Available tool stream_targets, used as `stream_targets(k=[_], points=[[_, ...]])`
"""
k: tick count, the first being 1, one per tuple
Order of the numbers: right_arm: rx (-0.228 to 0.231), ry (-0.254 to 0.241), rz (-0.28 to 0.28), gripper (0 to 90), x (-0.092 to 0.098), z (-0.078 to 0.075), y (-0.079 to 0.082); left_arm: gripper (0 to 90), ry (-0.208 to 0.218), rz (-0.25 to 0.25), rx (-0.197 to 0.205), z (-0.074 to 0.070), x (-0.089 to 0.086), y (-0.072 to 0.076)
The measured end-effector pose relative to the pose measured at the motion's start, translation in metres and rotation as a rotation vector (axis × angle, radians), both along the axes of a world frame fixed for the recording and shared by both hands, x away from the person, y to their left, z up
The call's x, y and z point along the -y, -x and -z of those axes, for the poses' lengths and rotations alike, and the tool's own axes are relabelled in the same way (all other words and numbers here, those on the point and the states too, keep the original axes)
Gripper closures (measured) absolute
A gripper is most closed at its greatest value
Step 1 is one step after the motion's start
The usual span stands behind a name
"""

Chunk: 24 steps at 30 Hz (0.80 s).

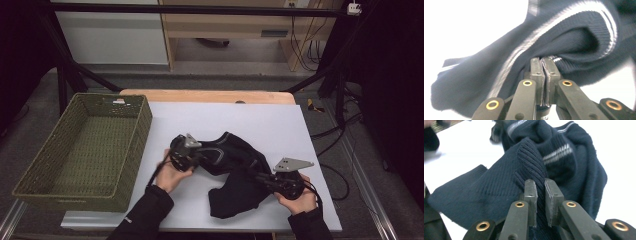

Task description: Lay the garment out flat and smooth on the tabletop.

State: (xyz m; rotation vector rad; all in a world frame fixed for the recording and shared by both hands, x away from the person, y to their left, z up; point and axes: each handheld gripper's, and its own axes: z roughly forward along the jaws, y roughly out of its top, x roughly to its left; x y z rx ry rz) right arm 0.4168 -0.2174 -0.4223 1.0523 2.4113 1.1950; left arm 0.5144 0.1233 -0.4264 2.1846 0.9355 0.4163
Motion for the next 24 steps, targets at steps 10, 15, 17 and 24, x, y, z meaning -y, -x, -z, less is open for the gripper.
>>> stream_targets(k=[10,15,17,24], points=[[-0.074,0.037,-0.049,79.2,-0.009,0.017,0.008,87.5,0.121,-0.097,-0.012,0.002,-0.051,0.011],[0.007,-0.057,-0.015,51.8,-0.003,0.003,0.006,87.3,0.119,-0.08,-0.013,0.014,-0.054,0.023],[0.055,-0.093,0.026,48.7,-0.001,-0.003,0.0,87.3,0.115,-0.073,-0.012,0.018,-0.055,0.027],[0.12,-0.057,0.169,39.1,-0.008,-0.008,-0.047,87.2,0.077,-0.05,-0.009,0.026,-0.056,0.035]])
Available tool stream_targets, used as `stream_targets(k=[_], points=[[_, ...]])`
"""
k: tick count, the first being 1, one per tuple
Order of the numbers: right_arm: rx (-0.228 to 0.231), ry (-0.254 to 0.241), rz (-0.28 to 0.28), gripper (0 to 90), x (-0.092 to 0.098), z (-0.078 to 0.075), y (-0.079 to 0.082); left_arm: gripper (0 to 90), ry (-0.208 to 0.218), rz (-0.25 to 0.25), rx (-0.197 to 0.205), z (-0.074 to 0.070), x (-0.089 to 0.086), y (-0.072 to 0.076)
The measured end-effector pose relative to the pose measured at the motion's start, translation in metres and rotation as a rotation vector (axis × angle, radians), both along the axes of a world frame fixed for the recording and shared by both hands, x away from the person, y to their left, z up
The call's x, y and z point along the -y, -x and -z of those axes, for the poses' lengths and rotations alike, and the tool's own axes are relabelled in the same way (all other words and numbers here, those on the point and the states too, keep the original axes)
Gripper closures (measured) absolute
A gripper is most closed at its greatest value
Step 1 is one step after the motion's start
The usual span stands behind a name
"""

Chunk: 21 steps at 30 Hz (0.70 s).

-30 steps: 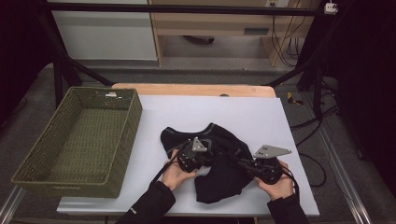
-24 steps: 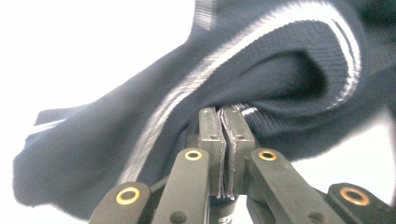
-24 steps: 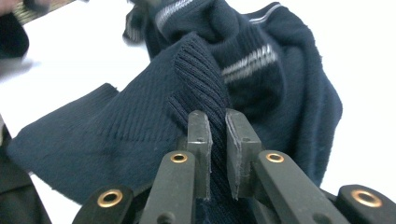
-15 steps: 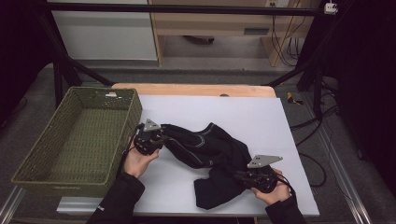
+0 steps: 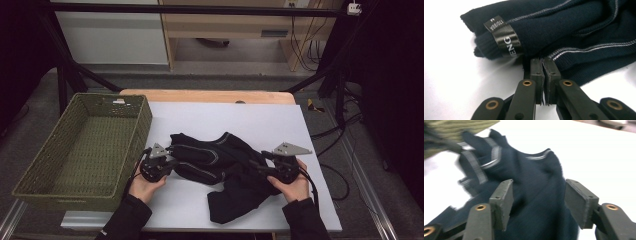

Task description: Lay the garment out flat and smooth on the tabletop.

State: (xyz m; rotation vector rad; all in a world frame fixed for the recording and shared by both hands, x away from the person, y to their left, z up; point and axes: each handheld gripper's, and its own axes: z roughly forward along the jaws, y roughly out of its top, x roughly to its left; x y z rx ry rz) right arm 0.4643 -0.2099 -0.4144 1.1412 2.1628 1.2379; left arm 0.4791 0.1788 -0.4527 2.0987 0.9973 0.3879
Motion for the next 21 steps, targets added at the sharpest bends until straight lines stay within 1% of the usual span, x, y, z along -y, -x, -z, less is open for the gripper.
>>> stream_targets(k=[2,4,5,6,7,9,10,11,12,13,14,15,18,21], points=[[-0.014,0.01,0.027,38.2,-0.003,0.004,-0.019,87.2,-0.002,0.002,0.001,0.001,0.0,0.0],[-0.05,0.052,0.06,38.3,-0.006,0.012,-0.035,87.2,0.001,0.001,0.004,0.001,0.0,0.0],[-0.064,0.079,0.067,38.5,-0.008,0.015,-0.042,87.2,0.001,0.002,0.005,0.001,0.0,0.0],[-0.08,0.094,0.07,38.5,-0.01,0.018,-0.048,87.2,0.004,0.002,0.006,0.001,0.0,0.0],[-0.098,0.097,0.067,39.9,-0.011,0.021,-0.053,87.2,0.005,0.005,0.007,0.0,0.0,0.0],[-0.123,0.089,0.062,47.4,-0.014,0.025,-0.059,87.2,0.006,0.007,0.009,0.0,0.0,0.0],[-0.14,0.087,0.056,56.3,-0.015,0.026,-0.061,87.2,0.008,0.008,0.009,0.0,0.0,0.0],[-0.158,0.086,0.041,66.1,-0.015,0.027,-0.063,87.2,0.01,0.01,0.007,0.0,0.0,0.001],[-0.167,0.082,0.04,73.1,-0.015,0.026,-0.063,87.2,0.009,0.013,0.008,0.0,0.0,0.001],[-0.172,0.08,0.043,78.1,-0.014,0.025,-0.062,87.2,0.011,0.015,0.009,-0.001,0.0,0.002],[-0.173,0.075,0.045,79.6,-0.012,0.023,-0.061,87.2,0.014,0.017,0.01,-0.002,0.0,0.003],[-0.163,0.063,0.048,80.2,-0.008,0.019,-0.059,87.2,0.016,0.019,0.01,-0.002,-0.001,0.004],[-0.129,-0.003,0.07,80.1,0.006,0.004,-0.047,87.2,0.015,0.028,0.014,-0.004,-0.001,0.008],[-0.098,-0.011,0.095,80.1,0.023,-0.008,-0.034,87.2,0.013,0.03,0.011,-0.005,-0.001,0.011]])
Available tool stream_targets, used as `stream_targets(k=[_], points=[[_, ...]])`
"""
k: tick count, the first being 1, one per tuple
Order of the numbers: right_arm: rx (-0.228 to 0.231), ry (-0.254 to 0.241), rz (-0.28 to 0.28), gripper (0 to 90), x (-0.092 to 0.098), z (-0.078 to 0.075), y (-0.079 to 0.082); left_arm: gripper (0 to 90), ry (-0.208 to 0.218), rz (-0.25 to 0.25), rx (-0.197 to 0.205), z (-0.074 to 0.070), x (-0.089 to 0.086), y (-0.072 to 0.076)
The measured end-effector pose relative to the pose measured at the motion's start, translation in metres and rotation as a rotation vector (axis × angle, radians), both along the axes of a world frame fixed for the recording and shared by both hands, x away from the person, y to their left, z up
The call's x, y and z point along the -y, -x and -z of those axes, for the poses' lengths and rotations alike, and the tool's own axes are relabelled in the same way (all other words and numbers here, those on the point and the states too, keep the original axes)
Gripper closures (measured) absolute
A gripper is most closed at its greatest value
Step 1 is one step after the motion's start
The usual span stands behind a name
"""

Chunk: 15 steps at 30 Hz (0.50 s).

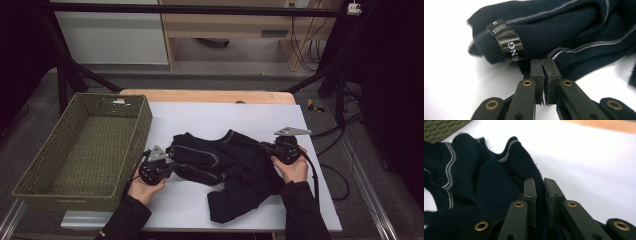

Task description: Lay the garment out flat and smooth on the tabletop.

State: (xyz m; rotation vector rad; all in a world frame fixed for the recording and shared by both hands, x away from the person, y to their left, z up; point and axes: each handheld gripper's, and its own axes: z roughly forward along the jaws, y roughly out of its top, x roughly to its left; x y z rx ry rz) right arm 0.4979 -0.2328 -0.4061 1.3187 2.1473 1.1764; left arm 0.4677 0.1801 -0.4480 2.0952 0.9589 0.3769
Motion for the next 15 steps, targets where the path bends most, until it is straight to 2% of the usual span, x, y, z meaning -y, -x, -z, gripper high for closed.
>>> stream_targets(k=[5,8,10,12,15], points=[[0.018,-0.02,0.076,82.0,0.037,-0.005,0.02,87.3,-0.015,-0.023,-0.025,0.001,-0.004,0.004],[-0.01,0.017,0.099,82.6,0.052,0.001,0.031,87.3,-0.013,-0.033,-0.041,0.003,-0.006,0.006],[-0.061,0.055,0.094,82.5,0.058,0.013,0.04,87.0,-0.001,-0.031,-0.048,0.004,-0.006,0.007],[-0.115,0.09,0.066,81.7,0.059,0.026,0.046,84.7,0.027,-0.044,-0.046,0.004,-0.006,0.006],[-0.111,0.084,0.046,76.1,0.059,0.035,0.049,72.9,0.06,-0.059,-0.019,0.0,-0.005,0.006]])
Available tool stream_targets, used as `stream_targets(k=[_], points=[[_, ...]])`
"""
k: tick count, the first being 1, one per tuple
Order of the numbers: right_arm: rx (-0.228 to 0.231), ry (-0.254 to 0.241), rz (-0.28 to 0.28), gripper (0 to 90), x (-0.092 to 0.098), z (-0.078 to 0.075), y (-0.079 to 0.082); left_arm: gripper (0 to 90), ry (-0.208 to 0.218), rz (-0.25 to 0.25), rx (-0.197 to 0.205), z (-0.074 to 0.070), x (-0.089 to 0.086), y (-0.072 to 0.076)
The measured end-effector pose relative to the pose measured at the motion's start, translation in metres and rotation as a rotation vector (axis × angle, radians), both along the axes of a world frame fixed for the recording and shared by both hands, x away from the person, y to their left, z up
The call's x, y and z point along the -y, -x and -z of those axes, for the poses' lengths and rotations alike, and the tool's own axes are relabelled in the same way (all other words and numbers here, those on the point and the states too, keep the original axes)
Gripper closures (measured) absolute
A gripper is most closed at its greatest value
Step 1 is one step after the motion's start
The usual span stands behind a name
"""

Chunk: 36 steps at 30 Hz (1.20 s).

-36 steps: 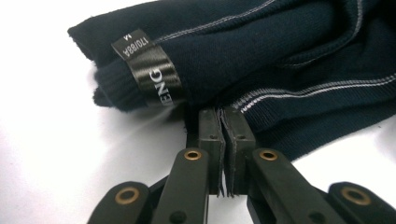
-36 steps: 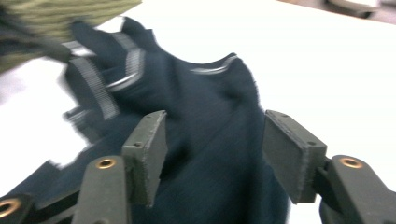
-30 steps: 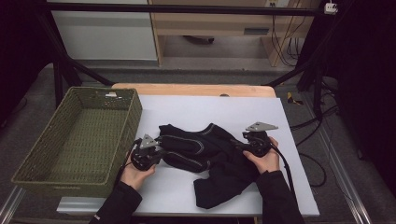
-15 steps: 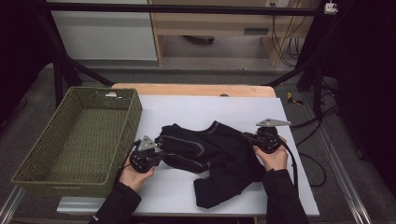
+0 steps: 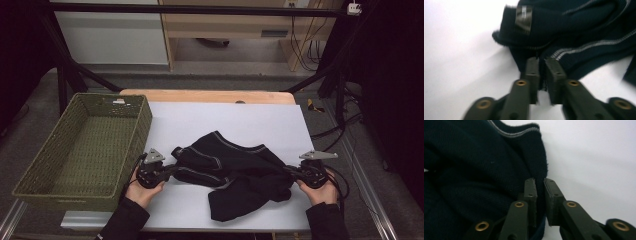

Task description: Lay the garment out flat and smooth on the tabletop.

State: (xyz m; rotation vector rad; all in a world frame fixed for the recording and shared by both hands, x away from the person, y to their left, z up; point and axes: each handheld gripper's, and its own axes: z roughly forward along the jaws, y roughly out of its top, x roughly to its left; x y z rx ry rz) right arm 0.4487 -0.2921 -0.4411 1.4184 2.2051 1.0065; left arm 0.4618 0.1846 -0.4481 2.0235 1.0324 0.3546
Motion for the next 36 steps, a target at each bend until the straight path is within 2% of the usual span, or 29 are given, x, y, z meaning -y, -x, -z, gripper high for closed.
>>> stream_targets(k=[4,6,8,10,13,15,18,19,22,24,25,28,30,31,34,36], points=[[0.08,-0.018,0.014,59.3,-0.003,-0.011,-0.008,53.5,0.072,-0.023,0.014,-0.005,0.003,-0.002],[0.133,-0.049,0.015,51.9,-0.007,-0.018,-0.015,49.2,0.076,-0.023,0.003,-0.003,0.007,-0.004],[0.158,-0.073,0.005,47.0,-0.014,-0.021,-0.026,48.4,0.053,-0.013,-0.015,0.004,0.013,-0.007],[0.152,-0.073,0.001,43.3,-0.021,-0.018,-0.041,48.5,0.026,-0.008,-0.041,0.011,0.019,-0.011],[0.114,-0.036,0.006,37.2,-0.03,-0.004,-0.065,49.8,0.001,-0.005,-0.055,0.018,0.023,-0.014],[0.086,-0.016,0.001,37.4,-0.034,0.007,-0.076,51.9,-0.023,-0.006,-0.064,0.022,0.023,-0.016],[0.053,0.014,0.0,37.6,-0.038,0.02,-0.086,58.5,-0.04,0.008,-0.069,0.027,0.022,-0.016],[0.045,0.03,0.004,37.8,-0.038,0.024,-0.088,63.9,-0.044,0.019,-0.089,0.027,0.023,-0.016],[0.003,0.085,0.006,40.0,-0.039,0.031,-0.09,76.2,-0.04,0.035,-0.103,0.027,0.024,-0.014],[-0.008,0.088,-0.001,46.1,-0.04,0.035,-0.091,81.2,-0.04,0.039,-0.107,0.026,0.024,-0.014],[-0.009,0.082,0.001,51.5,-0.04,0.035,-0.091,82.2,-0.04,0.041,-0.107,0.026,0.024,-0.014],[-0.037,0.06,-0.018,76.9,-0.042,0.032,-0.09,83.7,-0.043,0.043,-0.108,0.025,0.024,-0.013],[-0.063,0.045,-0.023,83.0,-0.041,0.03,-0.089,84.1,-0.057,0.043,-0.098,0.024,0.023,-0.012],[-0.062,0.046,-0.019,83.8,-0.039,0.028,-0.088,84.2,-0.062,0.048,-0.096,0.022,0.022,-0.011],[-0.011,0.04,0.01,84.9,-0.029,0.017,-0.082,84.3,-0.059,0.054,-0.092,0.018,0.019,-0.006],[0.025,0.083,0.026,85.0,-0.022,0.006,-0.074,84.3,-0.057,0.053,-0.091,0.016,0.017,-0.004]])
